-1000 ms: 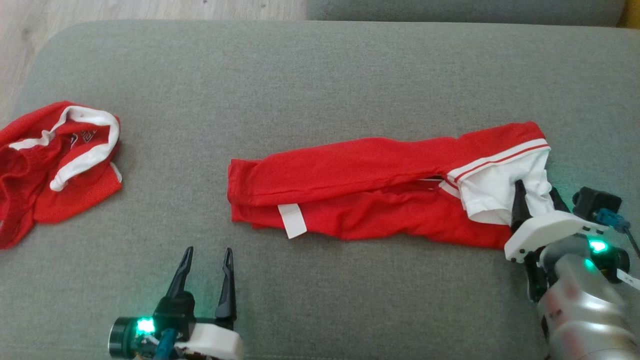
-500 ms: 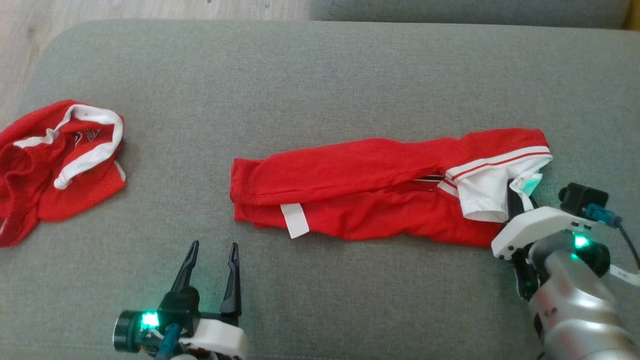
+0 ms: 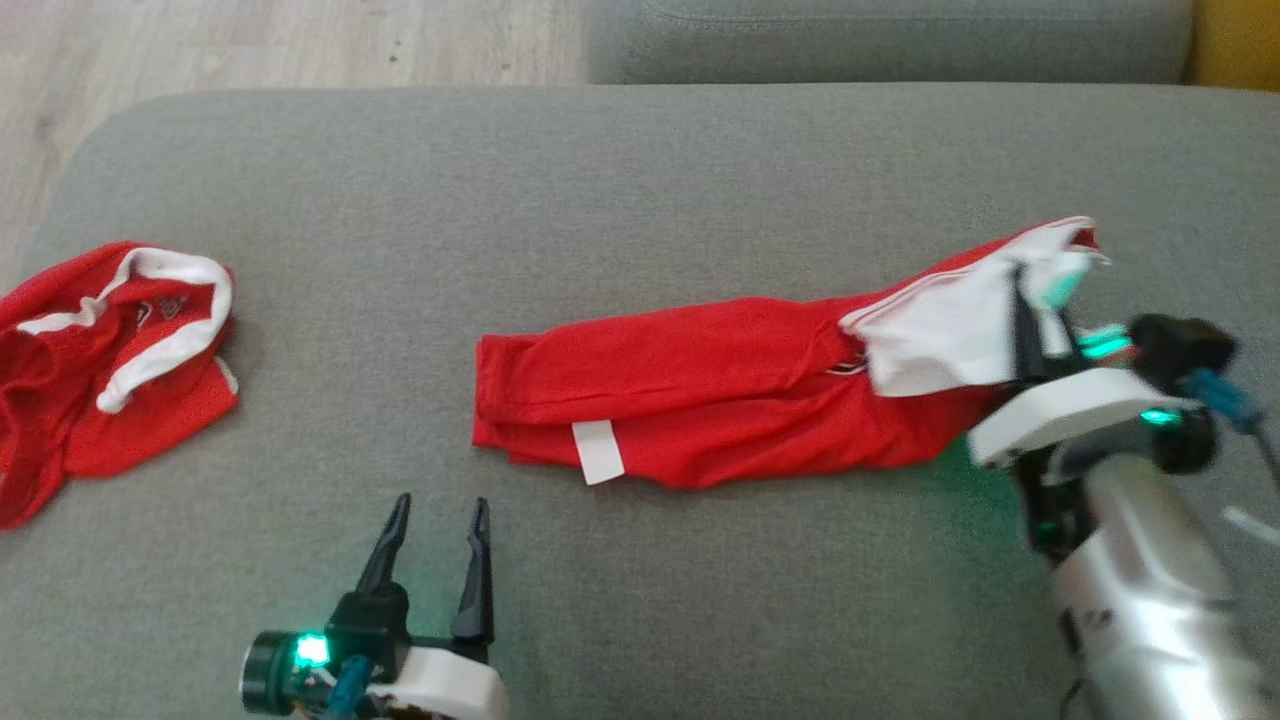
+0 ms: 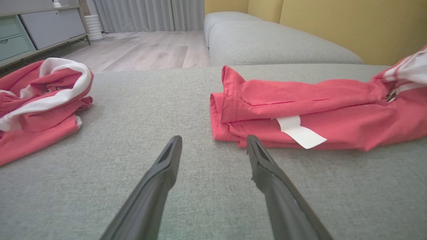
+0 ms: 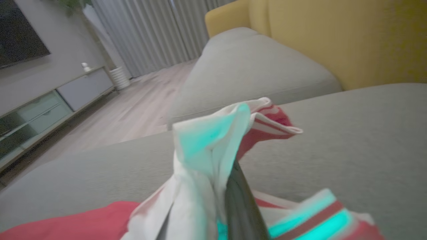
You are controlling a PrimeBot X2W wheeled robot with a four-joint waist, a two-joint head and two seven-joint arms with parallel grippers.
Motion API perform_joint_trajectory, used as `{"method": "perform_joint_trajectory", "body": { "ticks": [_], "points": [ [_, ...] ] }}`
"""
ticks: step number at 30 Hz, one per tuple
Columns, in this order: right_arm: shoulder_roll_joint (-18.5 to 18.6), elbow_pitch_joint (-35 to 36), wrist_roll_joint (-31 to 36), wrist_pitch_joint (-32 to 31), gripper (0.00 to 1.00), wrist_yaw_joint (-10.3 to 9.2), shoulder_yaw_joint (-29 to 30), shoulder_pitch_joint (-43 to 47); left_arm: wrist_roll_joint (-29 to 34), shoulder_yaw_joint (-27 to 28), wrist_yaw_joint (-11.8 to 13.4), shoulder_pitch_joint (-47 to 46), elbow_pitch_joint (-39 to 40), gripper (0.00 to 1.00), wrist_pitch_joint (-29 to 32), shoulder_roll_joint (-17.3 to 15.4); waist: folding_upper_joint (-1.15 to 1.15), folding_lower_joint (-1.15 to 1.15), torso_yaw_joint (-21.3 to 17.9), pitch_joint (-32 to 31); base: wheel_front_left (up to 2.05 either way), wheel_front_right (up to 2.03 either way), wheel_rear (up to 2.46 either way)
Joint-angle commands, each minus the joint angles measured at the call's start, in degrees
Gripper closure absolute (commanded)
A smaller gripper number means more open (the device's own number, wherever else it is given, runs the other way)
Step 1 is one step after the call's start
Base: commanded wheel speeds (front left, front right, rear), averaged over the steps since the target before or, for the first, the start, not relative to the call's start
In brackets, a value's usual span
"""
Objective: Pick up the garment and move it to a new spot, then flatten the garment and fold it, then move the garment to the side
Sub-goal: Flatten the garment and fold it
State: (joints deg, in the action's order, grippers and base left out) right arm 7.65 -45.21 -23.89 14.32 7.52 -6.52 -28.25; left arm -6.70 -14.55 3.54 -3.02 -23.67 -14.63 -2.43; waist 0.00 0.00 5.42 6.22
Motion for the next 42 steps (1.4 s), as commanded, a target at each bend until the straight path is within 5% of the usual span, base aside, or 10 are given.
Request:
{"method": "perform_joint_trajectory", "body": {
  "ticks": [1, 10, 19, 25, 26, 27, 33, 42],
  "points": [
    [-1.50, 4.05, -1.36, 0.66, 1.00, -0.03, -4.13, 0.63, -0.57, 1.05, 0.24, -0.40, 1.27, 0.00, -0.37, -0.44, 0.00, 0.00, 0.75, -0.41, 0.00, 0.00, 0.00],
    [-3.73, 8.23, -8.41, 0.48, 1.00, -0.03, -17.21, 1.04, -1.11, -1.44, 0.04, -0.28, 0.67, 0.00, -0.37, -0.44, 0.00, 0.00, 7.62, -0.97, 0.00, 0.00, 0.00],
    [-4.68, 1.66, -11.94, 0.28, 1.00, -0.03, -24.67, -2.37, -1.26, -4.84, -0.40, 0.40, -0.14, 0.00, -0.37, -0.44, 0.00, 0.00, 18.45, -0.85, 0.00, 0.00, 0.00],
    [-4.75, -1.76, -15.53, 0.53, 0.98, -0.03, -28.25, -4.50, -1.44, -5.80, -0.35, 0.76, -0.61, 0.00, -0.37, -0.44, 0.00, 0.00, 22.25, -0.88, 0.00, 0.00, 0.00],
    [-4.76, -1.96, -16.36, 0.56, 0.35, -0.03, -28.83, -4.74, -1.43, -5.83, -0.38, 0.77, -0.66, 0.00, -0.37, -0.44, 0.00, 0.00, 22.51, -0.92, 0.00, 0.00, 0.00],
    [-4.76, -1.93, -17.12, 0.59, 0.00, -0.03, -29.38, -5.01, -1.42, -5.81, -0.36, 0.76, -0.70, 0.00, -0.37, -0.44, 0.00, 0.00, 22.64, -0.94, 0.00, 0.00, 0.00],
    [-4.76, 1.91, -14.96, 0.66, 0.00, -0.03, -25.45, -5.10, -1.09, -4.11, 0.18, 0.46, -0.12, 0.00, -0.37, -0.44, 0.00, 0.00, 20.33, -1.59, 0.00, 0.00, 0.00],
    [-4.77, 11.12, 0.36, 0.67, 0.00, -0.03, -6.07, 3.71, -0.01, -1.10, 0.28, -0.96, 1.95, 0.00, -0.37, -0.44, 0.00, 0.00, 11.76, -3.35, 0.00, 0.00, 0.00]
  ]
}}
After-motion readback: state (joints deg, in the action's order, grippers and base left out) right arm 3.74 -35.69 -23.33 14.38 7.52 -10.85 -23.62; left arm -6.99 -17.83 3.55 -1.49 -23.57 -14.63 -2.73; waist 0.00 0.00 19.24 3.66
